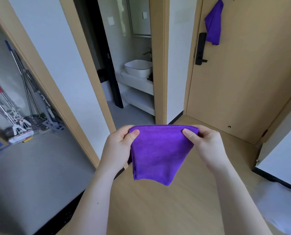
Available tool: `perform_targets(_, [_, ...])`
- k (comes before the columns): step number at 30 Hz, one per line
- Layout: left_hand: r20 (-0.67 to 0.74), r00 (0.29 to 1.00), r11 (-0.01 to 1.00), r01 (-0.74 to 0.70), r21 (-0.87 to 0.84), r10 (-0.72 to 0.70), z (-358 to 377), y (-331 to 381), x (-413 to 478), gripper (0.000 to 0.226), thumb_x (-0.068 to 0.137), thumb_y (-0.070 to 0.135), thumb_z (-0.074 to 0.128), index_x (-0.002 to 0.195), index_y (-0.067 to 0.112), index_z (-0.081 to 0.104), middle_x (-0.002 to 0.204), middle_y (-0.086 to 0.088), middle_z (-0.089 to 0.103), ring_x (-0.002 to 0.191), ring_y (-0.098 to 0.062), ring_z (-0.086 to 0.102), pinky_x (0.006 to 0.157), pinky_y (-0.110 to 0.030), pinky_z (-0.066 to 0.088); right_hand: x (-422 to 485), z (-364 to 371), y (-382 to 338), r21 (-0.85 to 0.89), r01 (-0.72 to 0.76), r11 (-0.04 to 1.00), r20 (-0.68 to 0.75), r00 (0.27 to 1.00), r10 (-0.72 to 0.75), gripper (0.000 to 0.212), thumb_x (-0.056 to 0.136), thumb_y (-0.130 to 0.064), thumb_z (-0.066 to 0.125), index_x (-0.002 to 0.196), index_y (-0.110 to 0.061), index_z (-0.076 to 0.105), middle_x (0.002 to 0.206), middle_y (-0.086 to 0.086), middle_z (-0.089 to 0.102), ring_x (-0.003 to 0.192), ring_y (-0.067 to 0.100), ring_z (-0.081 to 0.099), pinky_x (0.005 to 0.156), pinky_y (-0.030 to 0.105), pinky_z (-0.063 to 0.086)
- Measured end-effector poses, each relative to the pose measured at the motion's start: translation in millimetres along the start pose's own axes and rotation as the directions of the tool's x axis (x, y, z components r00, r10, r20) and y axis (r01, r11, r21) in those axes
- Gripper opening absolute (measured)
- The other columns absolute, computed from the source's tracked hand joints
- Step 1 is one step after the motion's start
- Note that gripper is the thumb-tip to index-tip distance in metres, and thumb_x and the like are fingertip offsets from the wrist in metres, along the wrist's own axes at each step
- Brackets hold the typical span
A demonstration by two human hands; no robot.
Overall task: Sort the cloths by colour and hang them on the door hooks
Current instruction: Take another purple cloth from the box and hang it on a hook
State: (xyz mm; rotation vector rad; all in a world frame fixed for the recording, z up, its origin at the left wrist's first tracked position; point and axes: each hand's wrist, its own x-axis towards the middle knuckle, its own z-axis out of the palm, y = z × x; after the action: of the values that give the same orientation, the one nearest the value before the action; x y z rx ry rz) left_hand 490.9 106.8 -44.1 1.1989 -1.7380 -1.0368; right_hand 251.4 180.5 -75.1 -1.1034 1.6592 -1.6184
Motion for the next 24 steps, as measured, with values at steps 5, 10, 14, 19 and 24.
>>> perform_targets(5, [0.004,1.0,1.0,-0.013,0.007,0.013,28,10,30,0.02,0.104,0.026,0.055,0.099,0.03,0.074,0.093,0.013,0.074,0.094,-0.011,0.068,0.079,-0.025,0.049,27,-20,9,-0.017,0.003,1.0,-0.02,1.0,-0.004,0.008,0.095,-0.019,0.071,0.097,-0.022,0.079,0.09,-0.008,0.078,0.09,0.011,0.071,0.08,0.025,0.055])
perform_targets(10, [0.029,1.0,1.0,-0.002,0.026,0.002,56,9,51,0.019,0.105,0.027,0.055,0.099,0.029,0.073,0.092,0.014,0.074,0.091,-0.006,0.067,0.078,-0.021,0.05,49,-35,22,-0.03,-0.006,1.0,-0.052,0.999,0.004,0.01,0.095,-0.019,0.072,0.094,-0.028,0.077,0.088,-0.013,0.077,0.088,0.007,0.07,0.077,0.019,0.054])
perform_targets(14, [0.064,0.998,1.0,0.005,0.017,-0.006,76,10,70,0.019,0.105,0.028,0.055,0.095,0.028,0.072,0.09,0.01,0.074,0.088,-0.009,0.068,0.081,-0.029,0.052,64,-48,29,-0.045,-0.024,0.999,-0.076,0.997,0.021,0.01,0.095,-0.019,0.071,0.093,-0.027,0.077,0.087,-0.012,0.077,0.087,0.008,0.07,0.073,0.014,0.052])
perform_targets(19, [0.137,0.99,1.0,-0.024,0.02,0.021,96,7,105,0.019,0.104,0.033,0.056,0.093,0.03,0.071,0.088,0.011,0.074,0.089,-0.013,0.068,0.088,-0.043,0.055,89,-63,31,-0.044,-0.063,0.997,-0.104,0.993,0.058,0.007,0.095,-0.02,0.071,0.096,-0.022,0.078,0.088,-0.008,0.078,0.087,0.01,0.071,0.072,0.014,0.052])
perform_targets(24, [0.182,0.982,0.998,-0.048,-0.043,0.055,106,9,147,0.017,0.091,0.043,0.056,0.091,0.038,0.072,0.09,0.009,0.076,0.092,-0.018,0.07,0.095,-0.052,0.054,115,-68,27,-0.041,-0.083,0.996,-0.111,0.991,0.078,0.008,0.095,-0.02,0.071,0.092,-0.024,0.078,0.087,-0.008,0.078,0.082,0.005,0.07,0.07,0.014,0.052])
